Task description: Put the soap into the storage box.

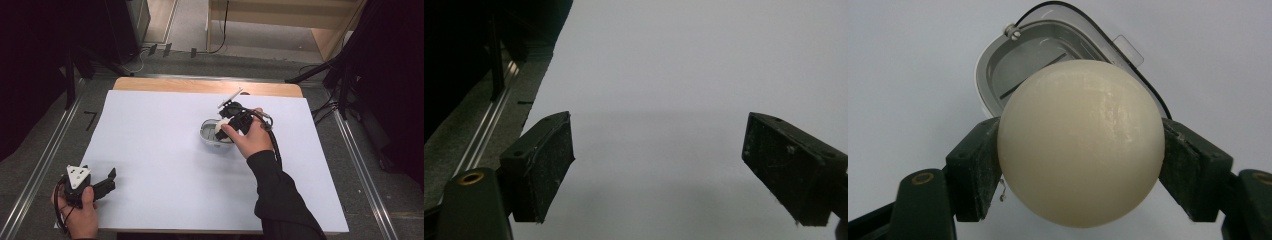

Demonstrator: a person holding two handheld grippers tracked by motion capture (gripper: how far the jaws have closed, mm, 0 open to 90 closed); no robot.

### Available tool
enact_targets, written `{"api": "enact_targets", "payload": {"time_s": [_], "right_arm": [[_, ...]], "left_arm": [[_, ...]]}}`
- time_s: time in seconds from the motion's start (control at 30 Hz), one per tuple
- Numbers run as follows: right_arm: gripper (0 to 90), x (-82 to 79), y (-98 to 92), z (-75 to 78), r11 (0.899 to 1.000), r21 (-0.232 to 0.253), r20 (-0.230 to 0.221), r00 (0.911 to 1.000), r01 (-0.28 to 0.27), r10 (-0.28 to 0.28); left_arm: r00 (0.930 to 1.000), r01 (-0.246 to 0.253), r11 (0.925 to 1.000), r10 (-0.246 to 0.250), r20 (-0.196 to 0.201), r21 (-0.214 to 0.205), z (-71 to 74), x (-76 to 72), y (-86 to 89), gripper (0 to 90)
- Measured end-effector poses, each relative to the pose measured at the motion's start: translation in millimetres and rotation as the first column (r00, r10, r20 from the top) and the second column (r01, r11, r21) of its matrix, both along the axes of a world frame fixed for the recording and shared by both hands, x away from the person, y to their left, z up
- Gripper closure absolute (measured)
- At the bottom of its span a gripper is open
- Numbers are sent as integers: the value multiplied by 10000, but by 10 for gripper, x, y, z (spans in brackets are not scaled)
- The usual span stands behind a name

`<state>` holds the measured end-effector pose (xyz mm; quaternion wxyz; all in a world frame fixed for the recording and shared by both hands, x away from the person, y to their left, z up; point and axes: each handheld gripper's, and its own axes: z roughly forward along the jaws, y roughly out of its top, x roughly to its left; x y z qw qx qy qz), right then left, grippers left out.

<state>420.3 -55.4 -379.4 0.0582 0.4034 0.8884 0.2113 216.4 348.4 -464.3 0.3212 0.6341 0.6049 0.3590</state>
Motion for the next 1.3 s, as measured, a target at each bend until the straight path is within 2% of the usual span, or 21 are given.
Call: {"api": "enact_targets", "payload": {"time_s": [0.37,1.0,1.3], "right_arm": [[253,88,78,-80,9998,99,-146,9997,197,-196],[253,128,147,-194,9995,-124,-461,9985,289,-294],[252,131,150,-235,9996,-81,-523,9982,286,-290]], "left_arm": [[10000,-4,10000,4,-5,9,-1,1,-2,142],[10000,9,10000,-9,-20,-3,-2,7,-2,141],[10000,-7,10000,7,-20,-32,-3,8,0,141]]}}
